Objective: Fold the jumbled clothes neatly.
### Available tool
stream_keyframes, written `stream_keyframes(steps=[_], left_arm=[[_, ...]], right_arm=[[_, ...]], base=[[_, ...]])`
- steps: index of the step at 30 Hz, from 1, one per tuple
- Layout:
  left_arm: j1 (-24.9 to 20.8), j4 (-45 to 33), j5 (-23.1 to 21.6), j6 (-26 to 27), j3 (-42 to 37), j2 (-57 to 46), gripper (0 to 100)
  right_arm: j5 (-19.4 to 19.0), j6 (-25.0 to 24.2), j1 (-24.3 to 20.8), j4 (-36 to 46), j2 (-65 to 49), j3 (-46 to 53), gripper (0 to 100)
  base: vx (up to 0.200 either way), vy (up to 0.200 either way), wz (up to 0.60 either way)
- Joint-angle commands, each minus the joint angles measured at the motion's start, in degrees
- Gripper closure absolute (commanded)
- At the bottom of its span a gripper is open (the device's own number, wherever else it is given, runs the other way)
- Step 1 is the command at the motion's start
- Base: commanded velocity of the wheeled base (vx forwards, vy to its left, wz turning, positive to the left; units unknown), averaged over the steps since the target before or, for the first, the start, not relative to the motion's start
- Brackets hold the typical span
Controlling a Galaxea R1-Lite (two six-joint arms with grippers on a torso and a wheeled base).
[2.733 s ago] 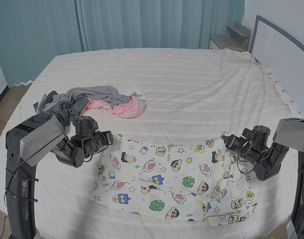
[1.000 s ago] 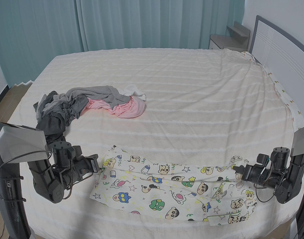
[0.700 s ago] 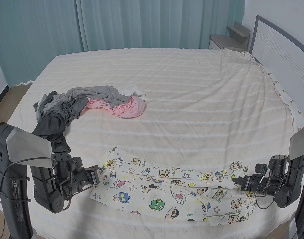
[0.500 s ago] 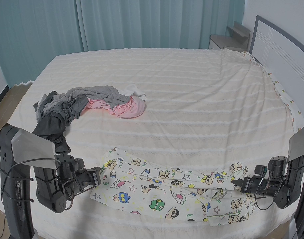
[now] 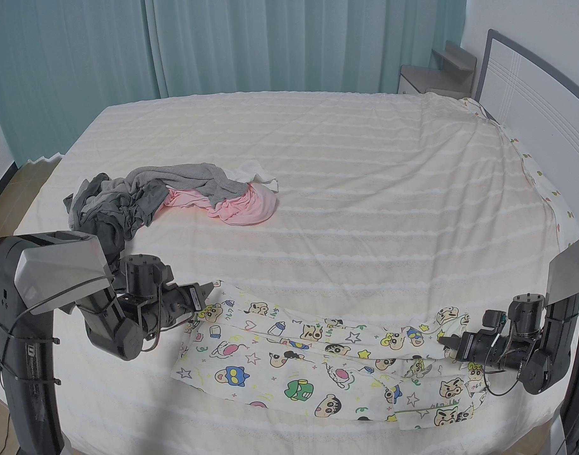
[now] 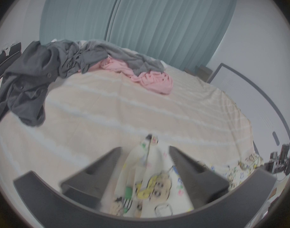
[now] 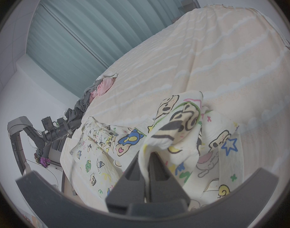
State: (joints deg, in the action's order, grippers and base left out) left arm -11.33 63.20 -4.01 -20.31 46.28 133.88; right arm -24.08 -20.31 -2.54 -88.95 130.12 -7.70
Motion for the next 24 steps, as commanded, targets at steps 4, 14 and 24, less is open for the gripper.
stream_keyframes(steps=[4, 14, 24], left_arm=[[-0.7, -13.1, -3.5, -0.3, 9.2, -1.1, 0], [-2.3, -15.2, -7.2, -0.3, 9.8, 0.0, 0], [-2.5, -14.8, -8.2, -0.4, 9.8, 3.1, 0]], right_arm=[[-0.4, -0.6, 0.0, -0.9, 0.3, -0.6, 100], [-0.4, -0.5, 0.1, -0.9, 0.5, -0.5, 100], [-0.4, -0.5, 0.1, -0.9, 0.4, -0.4, 100]], base=[[0.0, 0.0, 0.0], [0.0, 0.0, 0.0], [0.0, 0.0, 0.0]])
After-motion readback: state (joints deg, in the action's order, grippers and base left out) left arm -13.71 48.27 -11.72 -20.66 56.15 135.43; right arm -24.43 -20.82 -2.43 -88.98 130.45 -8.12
